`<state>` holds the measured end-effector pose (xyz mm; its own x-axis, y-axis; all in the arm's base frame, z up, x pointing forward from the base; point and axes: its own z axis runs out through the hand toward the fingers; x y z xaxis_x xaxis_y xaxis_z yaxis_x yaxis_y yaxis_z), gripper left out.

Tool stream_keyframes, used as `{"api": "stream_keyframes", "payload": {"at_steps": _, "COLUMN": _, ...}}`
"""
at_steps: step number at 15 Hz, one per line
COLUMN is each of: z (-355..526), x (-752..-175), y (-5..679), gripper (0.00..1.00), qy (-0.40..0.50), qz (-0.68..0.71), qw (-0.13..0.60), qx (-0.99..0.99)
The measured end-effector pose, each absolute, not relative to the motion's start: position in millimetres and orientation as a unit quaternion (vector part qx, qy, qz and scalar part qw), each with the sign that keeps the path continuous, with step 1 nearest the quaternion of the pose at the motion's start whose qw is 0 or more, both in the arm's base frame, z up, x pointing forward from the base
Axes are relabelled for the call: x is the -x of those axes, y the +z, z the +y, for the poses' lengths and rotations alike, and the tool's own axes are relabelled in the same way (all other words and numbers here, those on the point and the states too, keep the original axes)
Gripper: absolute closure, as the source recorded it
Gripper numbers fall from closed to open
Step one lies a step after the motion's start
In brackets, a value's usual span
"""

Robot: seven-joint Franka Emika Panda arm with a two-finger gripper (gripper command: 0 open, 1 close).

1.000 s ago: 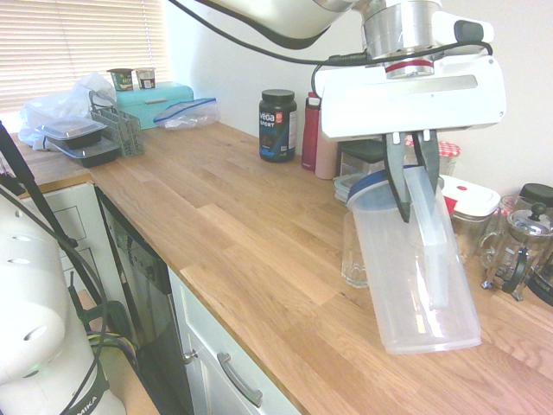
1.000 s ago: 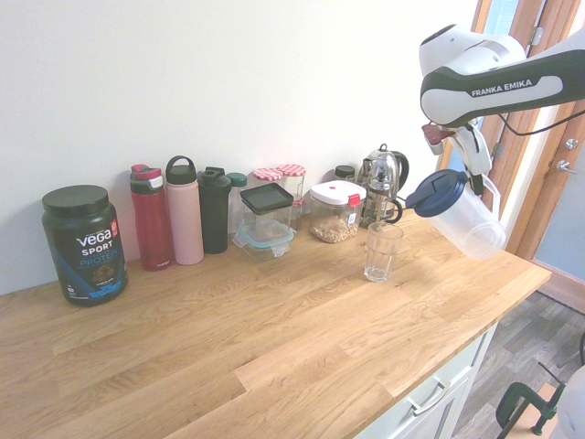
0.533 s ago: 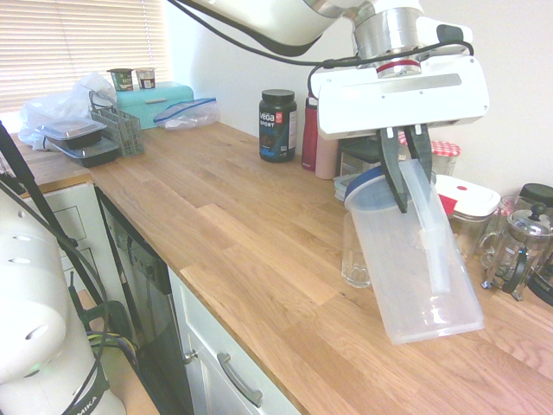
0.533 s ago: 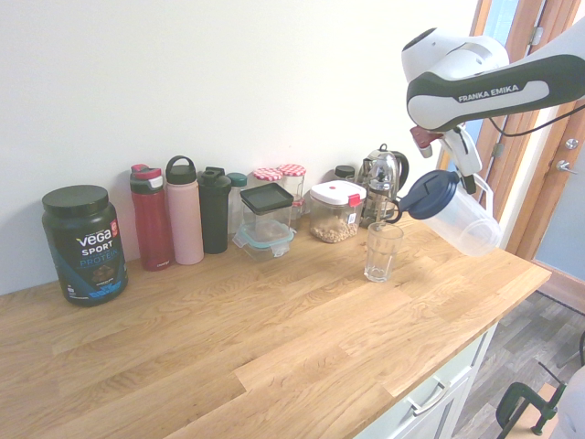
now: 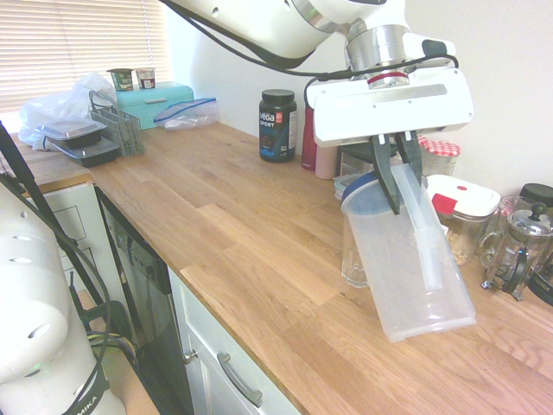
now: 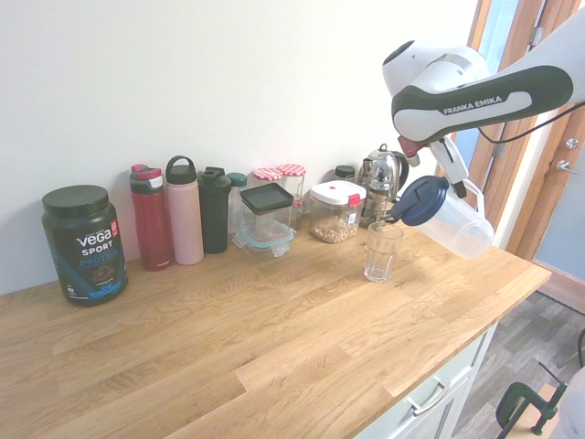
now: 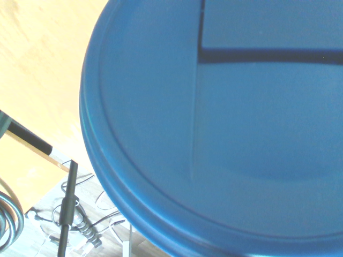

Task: Pour me some water

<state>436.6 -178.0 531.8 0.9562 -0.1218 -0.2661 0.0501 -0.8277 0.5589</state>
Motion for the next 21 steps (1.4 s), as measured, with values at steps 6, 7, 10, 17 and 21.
{"api": "stream_keyframes", "payload": {"at_steps": 6, "z": -176.0, "x": -438.5, "y": 528.4, "gripper": 1.0, "qy": -0.148, "qz": -0.02, "qw": 0.293, "qx": -0.944}}
{"api": "stream_keyframes", "payload": {"at_steps": 7, "z": -176.1, "x": -437.1, "y": 529.2, "gripper": 1.0, "qy": -0.147, "qz": -0.02, "qw": 0.292, "qx": -0.945}}
{"api": "stream_keyframes", "payload": {"at_steps": 10, "z": -182.2, "x": -421.9, "y": 539.3, "gripper": 1.0, "qy": -0.115, "qz": -0.034, "qw": 0.266, "qx": -0.956}}
{"api": "stream_keyframes", "payload": {"at_steps": 17, "z": -268.6, "x": -329.1, "y": 582.0, "gripper": 1.0, "qy": 0.017, "qz": -0.15, "qw": 0.135, "qx": -0.979}}
{"api": "stream_keyframes", "payload": {"at_steps": 21, "z": -265.5, "x": -314.7, "y": 547.5, "gripper": 1.0, "qy": 0.043, "qz": -0.248, "qw": 0.083, "qx": -0.964}}
